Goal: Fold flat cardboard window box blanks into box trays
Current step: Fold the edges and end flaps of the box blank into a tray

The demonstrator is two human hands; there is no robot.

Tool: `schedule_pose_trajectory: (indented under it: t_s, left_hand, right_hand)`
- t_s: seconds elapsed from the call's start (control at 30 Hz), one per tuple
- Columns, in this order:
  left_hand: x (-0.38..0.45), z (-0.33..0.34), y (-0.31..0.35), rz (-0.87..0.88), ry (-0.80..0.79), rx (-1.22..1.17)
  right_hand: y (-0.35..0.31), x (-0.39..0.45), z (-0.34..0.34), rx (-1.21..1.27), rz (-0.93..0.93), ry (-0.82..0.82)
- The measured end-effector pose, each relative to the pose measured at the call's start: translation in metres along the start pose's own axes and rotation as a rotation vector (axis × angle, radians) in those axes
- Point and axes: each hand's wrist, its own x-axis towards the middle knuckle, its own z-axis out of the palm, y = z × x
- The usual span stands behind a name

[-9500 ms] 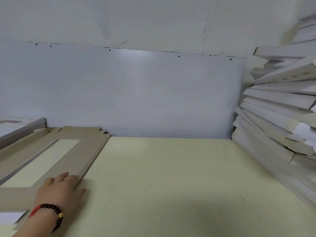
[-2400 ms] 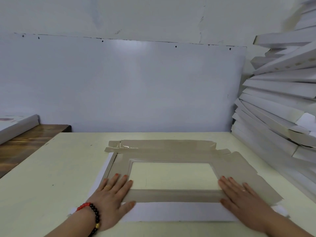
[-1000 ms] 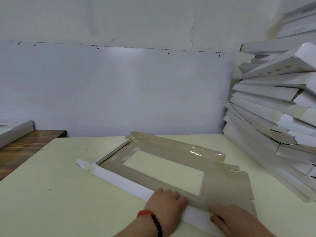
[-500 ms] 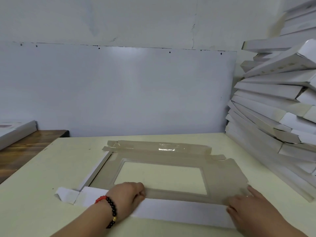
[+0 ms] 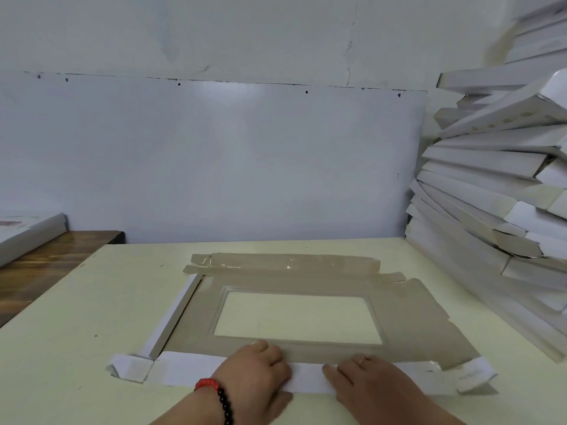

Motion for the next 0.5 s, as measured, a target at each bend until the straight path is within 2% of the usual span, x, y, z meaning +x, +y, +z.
schedule_pose_trajectory:
  t_s: [0.07,0.17,0.23,0.3,0.4,0.47,0.5]
  left_hand:
    - [0.012,-0.008,0.008,0.032,0.013,0.104]
    - [0.027,-0.007,0.008,-0.114,-0.11,-0.008]
    - [0.028,-0.001,-0.003,-0.263,-0.164,-0.136]
    - [0.021,0.005,-0.017,-0.34,-0.13,-0.182]
    - [0.012,0.018,-0.032,-0.41,-0.123,-0.101]
    - [0.017,0.027,-0.032,-0.446,-0.178,-0.069]
    - [0.023,0.031,-0.028,-0.449,-0.215,-0.077]
  right_hand:
    - [-0.009,0.012,0.001,-0.018,-0.007,0.019]
    - [-0.021,0.03,0.008,-0.018,0.031,0.035]
    - [-0.02,0.038,0.011,0.021,0.109,-0.011]
    - [-0.016,0.038,0.012,0.069,0.173,-0.077]
    - [-0.012,0.039,0.01,0.068,0.274,-0.124]
    - [-0.017,0.051,0.009,0.077,0.37,-0.164]
    - [-0.021,0.06,0.013,0.094,0.361,-0.188]
